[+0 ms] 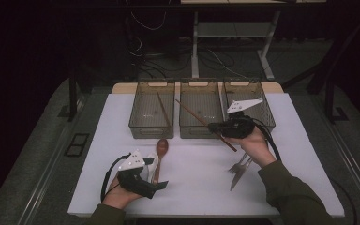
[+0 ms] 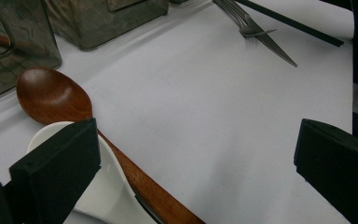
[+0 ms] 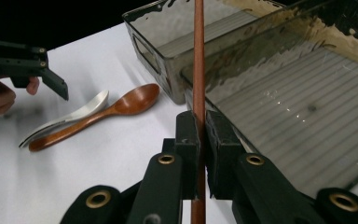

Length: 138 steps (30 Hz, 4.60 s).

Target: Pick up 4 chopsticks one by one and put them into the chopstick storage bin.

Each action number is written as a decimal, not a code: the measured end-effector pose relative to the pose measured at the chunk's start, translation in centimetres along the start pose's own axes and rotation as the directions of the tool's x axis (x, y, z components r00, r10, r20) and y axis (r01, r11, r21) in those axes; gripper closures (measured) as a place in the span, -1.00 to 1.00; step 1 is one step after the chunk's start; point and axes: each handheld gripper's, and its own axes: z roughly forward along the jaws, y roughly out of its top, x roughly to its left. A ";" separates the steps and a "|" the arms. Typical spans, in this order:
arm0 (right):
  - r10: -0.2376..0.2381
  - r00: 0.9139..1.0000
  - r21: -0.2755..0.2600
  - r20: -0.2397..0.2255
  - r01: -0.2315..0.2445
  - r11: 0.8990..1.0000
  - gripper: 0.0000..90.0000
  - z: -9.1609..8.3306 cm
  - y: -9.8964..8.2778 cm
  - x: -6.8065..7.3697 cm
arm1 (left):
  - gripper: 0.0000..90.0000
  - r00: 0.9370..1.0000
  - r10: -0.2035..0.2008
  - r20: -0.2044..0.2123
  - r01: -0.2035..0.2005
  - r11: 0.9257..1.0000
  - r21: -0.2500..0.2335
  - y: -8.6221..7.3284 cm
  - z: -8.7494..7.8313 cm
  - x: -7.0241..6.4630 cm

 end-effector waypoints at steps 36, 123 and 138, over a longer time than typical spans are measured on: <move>0.043 0.999 -0.033 0.020 -0.043 0.999 0.87 7.2 9.0 -0.6 | -1.00 1.000 -0.005 0.007 0.005 1.000 0.003 0.0 -0.1 0.1; -0.017 1.000 0.114 0.009 0.016 0.993 -0.22 7.1 12.0 1.9 | -1.00 1.000 -0.011 0.020 0.011 1.000 -0.007 0.0 0.0 0.2; -0.043 0.999 0.121 0.029 0.040 0.992 -0.20 1.5 8.4 1.8 | -1.00 1.000 -0.011 0.015 0.011 1.000 0.000 0.1 0.0 0.2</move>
